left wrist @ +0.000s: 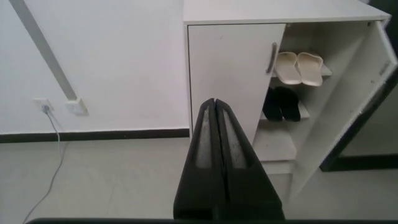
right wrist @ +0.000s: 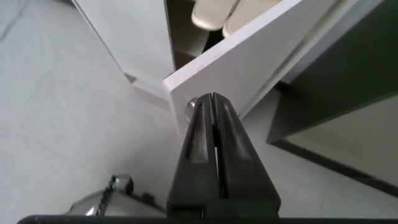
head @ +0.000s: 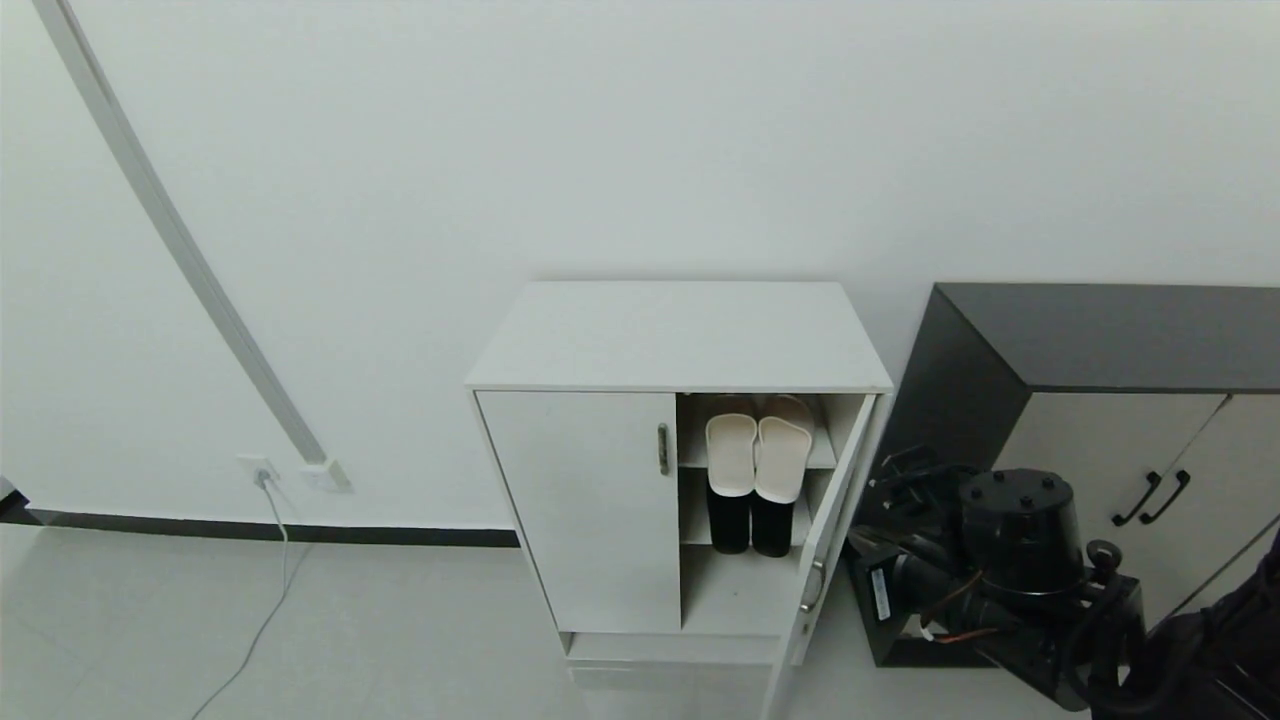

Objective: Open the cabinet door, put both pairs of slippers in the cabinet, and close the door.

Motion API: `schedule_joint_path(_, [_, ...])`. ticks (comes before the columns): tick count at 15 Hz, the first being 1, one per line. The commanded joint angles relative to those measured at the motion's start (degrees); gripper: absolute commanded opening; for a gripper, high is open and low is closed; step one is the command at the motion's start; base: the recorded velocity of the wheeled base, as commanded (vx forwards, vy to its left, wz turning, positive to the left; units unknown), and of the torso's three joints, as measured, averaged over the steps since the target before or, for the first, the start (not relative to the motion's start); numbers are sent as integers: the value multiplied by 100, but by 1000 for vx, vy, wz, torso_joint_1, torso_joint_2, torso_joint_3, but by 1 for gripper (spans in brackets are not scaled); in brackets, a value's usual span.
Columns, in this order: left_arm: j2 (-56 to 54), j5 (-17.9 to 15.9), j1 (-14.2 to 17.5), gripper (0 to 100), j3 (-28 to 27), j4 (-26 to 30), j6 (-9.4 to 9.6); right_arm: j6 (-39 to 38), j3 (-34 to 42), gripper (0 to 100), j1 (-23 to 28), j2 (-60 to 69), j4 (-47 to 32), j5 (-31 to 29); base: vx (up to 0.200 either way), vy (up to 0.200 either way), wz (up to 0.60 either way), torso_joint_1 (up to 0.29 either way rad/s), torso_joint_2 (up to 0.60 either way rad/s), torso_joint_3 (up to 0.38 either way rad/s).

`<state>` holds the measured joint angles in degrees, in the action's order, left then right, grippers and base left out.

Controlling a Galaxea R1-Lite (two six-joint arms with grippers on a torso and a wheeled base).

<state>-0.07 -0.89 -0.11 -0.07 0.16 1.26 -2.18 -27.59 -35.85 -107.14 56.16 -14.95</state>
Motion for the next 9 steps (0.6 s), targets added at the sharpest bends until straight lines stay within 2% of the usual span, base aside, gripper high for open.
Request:
schedule_joint_path(1, [7, 1, 2, 0, 7, 2, -3, -19, 219, 0, 8, -26, 18, 9, 0, 0, 0, 0, 0, 0])
schedule_joint_path(5, [7, 1, 2, 0, 7, 2, -3, -45, 271, 0, 8, -369, 158, 27, 0, 0, 0, 0, 0, 0])
schedule_joint_path(9, [7, 10, 2, 0, 7, 2, -11, -2, -36, 0, 8, -1371, 1336, 18, 0, 0, 0, 0, 0, 0])
